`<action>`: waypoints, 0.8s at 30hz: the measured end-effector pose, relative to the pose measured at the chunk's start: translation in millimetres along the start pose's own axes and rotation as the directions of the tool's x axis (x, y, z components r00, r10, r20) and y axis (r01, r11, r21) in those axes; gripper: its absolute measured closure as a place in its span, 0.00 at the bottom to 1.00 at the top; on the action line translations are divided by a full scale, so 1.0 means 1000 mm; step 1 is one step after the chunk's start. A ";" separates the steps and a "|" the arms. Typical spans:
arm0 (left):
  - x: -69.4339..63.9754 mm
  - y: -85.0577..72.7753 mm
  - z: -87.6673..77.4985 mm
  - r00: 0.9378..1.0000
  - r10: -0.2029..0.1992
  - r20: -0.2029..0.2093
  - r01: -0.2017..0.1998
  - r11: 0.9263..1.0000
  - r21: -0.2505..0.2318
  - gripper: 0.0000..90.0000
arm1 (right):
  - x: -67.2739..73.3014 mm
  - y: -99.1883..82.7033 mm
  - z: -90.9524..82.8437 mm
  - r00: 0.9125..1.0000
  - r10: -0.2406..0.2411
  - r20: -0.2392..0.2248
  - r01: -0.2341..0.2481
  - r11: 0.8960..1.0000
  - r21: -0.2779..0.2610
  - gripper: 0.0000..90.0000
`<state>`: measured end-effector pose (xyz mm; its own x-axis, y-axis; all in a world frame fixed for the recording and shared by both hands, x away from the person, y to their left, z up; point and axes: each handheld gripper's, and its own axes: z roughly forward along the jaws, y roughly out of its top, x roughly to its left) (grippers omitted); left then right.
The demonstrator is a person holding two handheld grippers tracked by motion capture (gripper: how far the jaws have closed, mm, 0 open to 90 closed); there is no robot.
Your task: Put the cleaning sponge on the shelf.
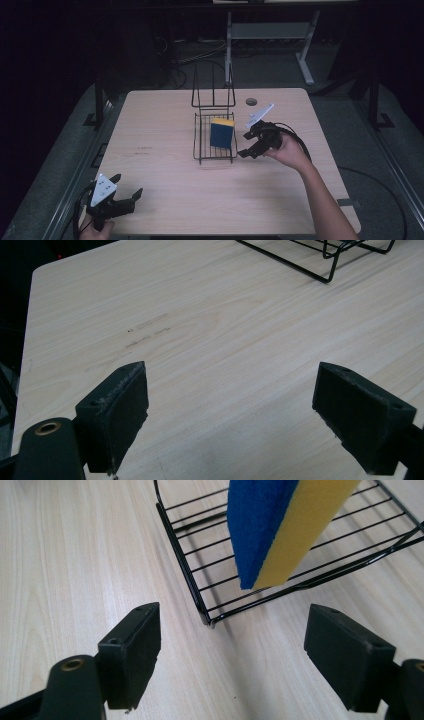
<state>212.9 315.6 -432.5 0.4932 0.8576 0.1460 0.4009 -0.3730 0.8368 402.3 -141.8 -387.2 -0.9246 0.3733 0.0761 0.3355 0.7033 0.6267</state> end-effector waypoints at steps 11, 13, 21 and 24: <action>0.000 0.000 0.000 1.000 -0.001 -0.001 0.001 1.000 0.002 0.16 | 0.008 -0.018 -0.003 1.000 0.017 -0.001 -0.017 1.000 -0.009 0.25; -0.001 0.000 0.000 1.000 -0.003 0.002 0.003 1.000 -0.001 0.16 | 0.009 -0.022 -0.003 1.000 0.019 0.002 -0.019 1.000 -0.009 0.25; -0.001 0.000 0.001 1.000 -0.003 0.001 0.003 1.000 0.002 0.16 | 0.012 -0.039 -0.003 0.999 0.040 -0.002 -0.040 0.999 -0.010 0.25; -0.002 0.000 0.001 1.000 -0.004 0.001 0.004 1.000 -0.001 0.16 | 0.013 -0.044 -0.003 0.999 0.046 -0.004 -0.046 0.999 -0.007 0.25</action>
<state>212.6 314.1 -433.2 0.4921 0.8588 0.1424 0.4018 -0.3692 0.8380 374.5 -169.5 -411.7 -0.9088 0.4029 0.1082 0.3766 0.6808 0.6282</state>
